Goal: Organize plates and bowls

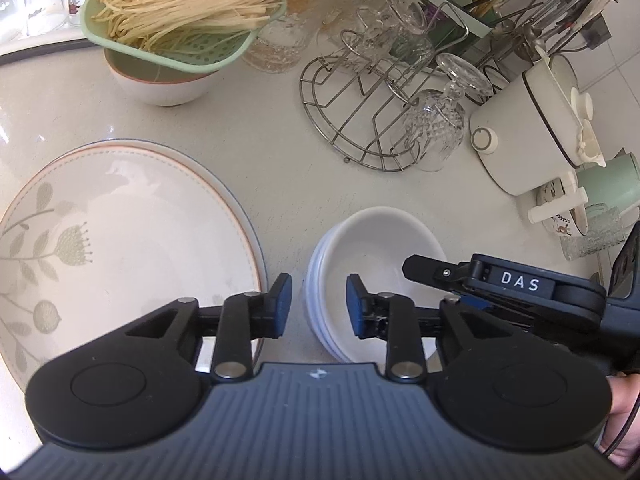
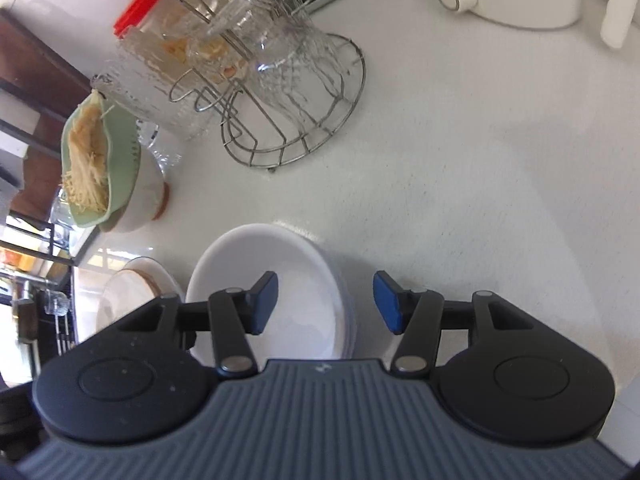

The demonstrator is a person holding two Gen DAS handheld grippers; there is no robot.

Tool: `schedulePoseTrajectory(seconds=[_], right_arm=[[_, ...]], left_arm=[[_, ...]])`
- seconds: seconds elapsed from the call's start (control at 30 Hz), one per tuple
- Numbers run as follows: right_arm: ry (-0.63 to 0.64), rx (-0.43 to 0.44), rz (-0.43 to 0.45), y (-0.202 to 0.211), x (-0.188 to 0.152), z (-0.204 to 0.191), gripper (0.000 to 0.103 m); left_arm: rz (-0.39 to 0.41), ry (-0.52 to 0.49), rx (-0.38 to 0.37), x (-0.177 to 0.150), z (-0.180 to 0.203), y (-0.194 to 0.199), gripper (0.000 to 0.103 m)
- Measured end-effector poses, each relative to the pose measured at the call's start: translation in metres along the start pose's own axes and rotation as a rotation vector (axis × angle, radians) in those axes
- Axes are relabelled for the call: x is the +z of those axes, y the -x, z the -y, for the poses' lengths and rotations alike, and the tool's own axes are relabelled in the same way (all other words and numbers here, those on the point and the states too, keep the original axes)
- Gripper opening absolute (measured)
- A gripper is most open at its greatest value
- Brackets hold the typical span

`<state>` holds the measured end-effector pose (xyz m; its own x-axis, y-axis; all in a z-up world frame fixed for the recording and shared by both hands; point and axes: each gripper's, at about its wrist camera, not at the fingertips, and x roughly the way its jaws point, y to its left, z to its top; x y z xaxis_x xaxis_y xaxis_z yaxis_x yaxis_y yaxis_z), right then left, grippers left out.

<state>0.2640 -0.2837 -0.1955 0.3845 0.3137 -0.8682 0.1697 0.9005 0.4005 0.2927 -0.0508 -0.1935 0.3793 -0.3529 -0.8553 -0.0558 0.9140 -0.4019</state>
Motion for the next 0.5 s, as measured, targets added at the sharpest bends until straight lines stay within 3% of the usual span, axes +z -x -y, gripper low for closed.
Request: schedulePoseTrajectory(seconds=[0.33, 0.5], right_arm=[[-0.083, 0.032, -0.076, -0.017, -0.009, 0.007, 0.053], [-0.088, 0.024, -0.09, -0.021, -0.017, 0.005, 0.039]], left_arm=[[0.008, -0.008, 0.02, -0.002, 0.002, 0.002, 0.035], [0.011, -0.016, 0.025, -0.003, 0.004, 0.003, 0.035]])
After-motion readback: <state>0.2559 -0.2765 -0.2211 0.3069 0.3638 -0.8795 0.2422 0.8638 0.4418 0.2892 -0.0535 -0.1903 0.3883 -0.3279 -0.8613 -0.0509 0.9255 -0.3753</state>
